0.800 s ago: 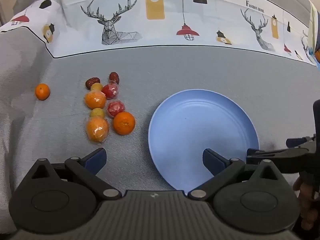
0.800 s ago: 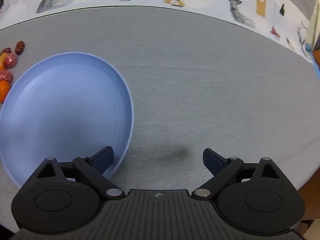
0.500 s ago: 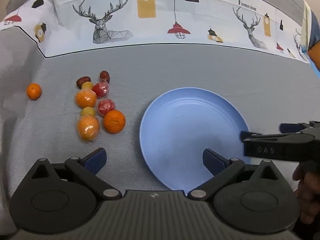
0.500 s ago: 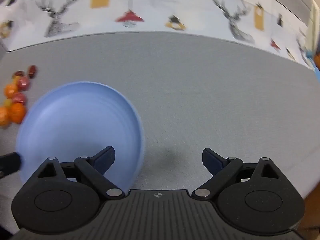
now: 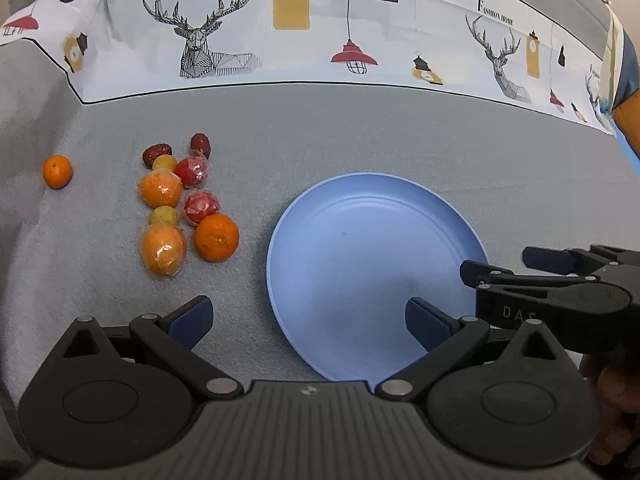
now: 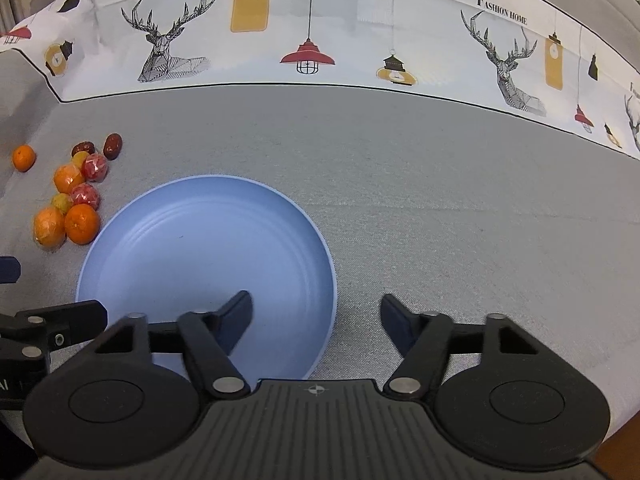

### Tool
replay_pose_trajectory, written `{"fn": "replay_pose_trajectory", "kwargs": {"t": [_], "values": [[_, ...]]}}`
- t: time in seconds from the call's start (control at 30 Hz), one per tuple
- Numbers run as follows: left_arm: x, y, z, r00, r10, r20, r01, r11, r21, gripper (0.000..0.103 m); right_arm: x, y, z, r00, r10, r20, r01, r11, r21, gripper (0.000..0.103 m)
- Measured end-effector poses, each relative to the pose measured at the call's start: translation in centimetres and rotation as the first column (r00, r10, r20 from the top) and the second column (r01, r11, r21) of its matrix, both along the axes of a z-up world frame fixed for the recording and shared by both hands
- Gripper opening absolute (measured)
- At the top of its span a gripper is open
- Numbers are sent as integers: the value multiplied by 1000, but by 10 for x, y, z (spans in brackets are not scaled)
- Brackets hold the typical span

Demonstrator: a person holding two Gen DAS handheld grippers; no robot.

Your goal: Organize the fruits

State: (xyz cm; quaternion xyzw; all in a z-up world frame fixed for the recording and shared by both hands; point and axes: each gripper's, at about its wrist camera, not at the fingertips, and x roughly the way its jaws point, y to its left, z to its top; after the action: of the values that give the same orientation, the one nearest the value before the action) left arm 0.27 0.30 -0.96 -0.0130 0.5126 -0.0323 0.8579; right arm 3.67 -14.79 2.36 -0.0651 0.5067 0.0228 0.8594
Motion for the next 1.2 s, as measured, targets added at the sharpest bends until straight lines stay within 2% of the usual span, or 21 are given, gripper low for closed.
{"fn": "replay_pose_trajectory", "kwargs": {"t": [0.07, 0.13, 0.37, 0.47, 0.73, 1.07, 1.2], "values": [[0, -1, 1, 1000, 1, 21, -1, 1000, -3, 102, 8, -5, 9, 1000, -3, -25, 4, 999, 50, 61], [0, -1, 1, 1000, 4, 26, -4, 1000, -6, 102, 8, -7, 11, 1000, -11, -10, 12, 997, 72, 61], [3, 0, 1, 1000, 28, 12, -28, 998, -50, 102, 5, -4, 15, 1000, 4, 25, -6, 997, 82, 61], [3, -2, 3, 1000, 24, 18, -23, 997, -73, 103, 6, -5, 15, 1000, -1, 32, -1, 997, 74, 61], [5, -9, 8, 999, 7, 54, -5, 999, -52, 103, 4, -7, 17, 999, -5, 33, 2, 996, 90, 61], [5, -4, 10, 998, 16, 55, -11, 995, -97, 103, 2, 0, 17, 998, 35, 48, -38, 997, 60, 62], [4, -6, 10, 999, 7, 53, -3, 997, -76, 103, 2, 0, 16, 999, 27, 47, -30, 998, 52, 62]]}}
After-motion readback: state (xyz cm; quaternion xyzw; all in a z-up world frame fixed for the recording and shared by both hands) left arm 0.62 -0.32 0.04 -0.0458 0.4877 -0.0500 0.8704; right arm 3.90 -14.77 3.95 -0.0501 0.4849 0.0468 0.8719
